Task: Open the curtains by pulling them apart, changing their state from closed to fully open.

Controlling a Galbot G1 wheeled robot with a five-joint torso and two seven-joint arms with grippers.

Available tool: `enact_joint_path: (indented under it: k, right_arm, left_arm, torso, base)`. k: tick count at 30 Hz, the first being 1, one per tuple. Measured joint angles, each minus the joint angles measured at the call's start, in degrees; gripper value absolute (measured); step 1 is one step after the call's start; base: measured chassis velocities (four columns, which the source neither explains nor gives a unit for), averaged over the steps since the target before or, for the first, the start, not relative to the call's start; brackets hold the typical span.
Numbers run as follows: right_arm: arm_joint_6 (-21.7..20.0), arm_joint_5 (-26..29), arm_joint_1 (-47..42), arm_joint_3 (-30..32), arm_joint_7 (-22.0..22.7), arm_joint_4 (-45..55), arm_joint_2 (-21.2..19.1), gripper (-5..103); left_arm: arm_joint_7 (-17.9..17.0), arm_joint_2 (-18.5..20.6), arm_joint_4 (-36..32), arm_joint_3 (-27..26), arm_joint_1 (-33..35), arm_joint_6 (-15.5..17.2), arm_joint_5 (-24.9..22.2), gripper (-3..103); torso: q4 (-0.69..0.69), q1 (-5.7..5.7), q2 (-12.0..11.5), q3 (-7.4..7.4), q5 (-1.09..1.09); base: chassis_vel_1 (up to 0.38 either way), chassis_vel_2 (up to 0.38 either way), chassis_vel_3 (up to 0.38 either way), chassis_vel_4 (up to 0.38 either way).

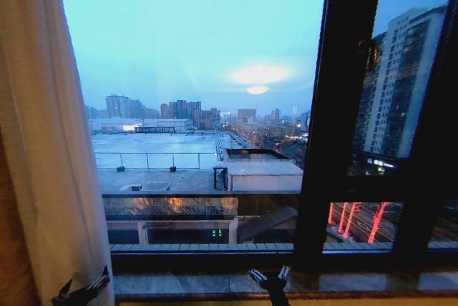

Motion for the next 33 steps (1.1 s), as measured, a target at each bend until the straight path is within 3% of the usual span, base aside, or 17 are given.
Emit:
enact_joint_path:
  k: [10, 33]
  right_arm:
    - [-0.5, 2.86, 1.71, 0.62, 0.03, -0.49, -0.01, 100]
    - [-1.0, 2.86, 6.44, -0.62, 0.16, -5.01, -0.01, 100]
  left_arm:
    - [0.88, 0.43, 1.31, 0.66, -0.45, 0.06, 0.3, 100]
    - [1.75, 0.56, 5.32, 0.83, -3.22, -0.42, 1.58, 100]
  torso:
    - [-0.02, 0.0, 0.0, 0.0, 0.01]
    - [-0.01, 0.0, 0.0, 0.0, 0.02]
  base:
    - [-0.187, -0.195, 0.208, 0.207]
    - [-0.248, -0.232, 0.24, 0.243]
